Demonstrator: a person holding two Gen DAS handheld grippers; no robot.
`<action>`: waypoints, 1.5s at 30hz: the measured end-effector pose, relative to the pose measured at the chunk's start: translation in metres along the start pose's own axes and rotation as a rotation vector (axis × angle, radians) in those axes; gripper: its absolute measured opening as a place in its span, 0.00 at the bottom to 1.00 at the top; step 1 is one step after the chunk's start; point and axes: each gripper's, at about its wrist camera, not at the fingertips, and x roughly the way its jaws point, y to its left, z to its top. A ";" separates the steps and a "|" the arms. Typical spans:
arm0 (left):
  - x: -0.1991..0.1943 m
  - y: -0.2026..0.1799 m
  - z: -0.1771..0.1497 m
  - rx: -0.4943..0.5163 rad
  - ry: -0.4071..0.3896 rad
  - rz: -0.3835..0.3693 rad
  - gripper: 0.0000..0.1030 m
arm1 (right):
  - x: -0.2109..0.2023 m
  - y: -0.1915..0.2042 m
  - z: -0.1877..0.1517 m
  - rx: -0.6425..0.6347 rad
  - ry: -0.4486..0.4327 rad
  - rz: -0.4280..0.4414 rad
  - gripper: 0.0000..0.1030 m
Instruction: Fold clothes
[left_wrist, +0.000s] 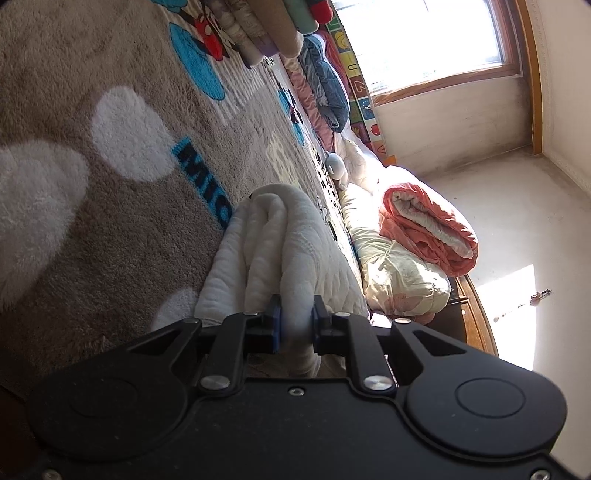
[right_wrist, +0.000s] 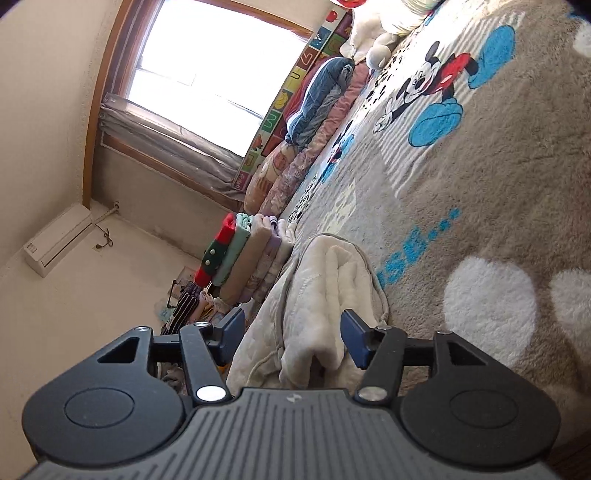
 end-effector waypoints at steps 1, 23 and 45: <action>0.000 0.001 0.000 -0.006 0.002 -0.005 0.13 | 0.006 0.003 0.001 -0.034 0.004 -0.004 0.50; 0.014 0.003 -0.009 -0.047 0.066 0.036 0.12 | 0.010 -0.060 -0.030 0.369 0.034 0.025 0.16; 0.018 -0.061 -0.005 0.540 -0.116 0.102 0.40 | -0.007 0.024 0.012 -0.304 0.000 -0.022 0.33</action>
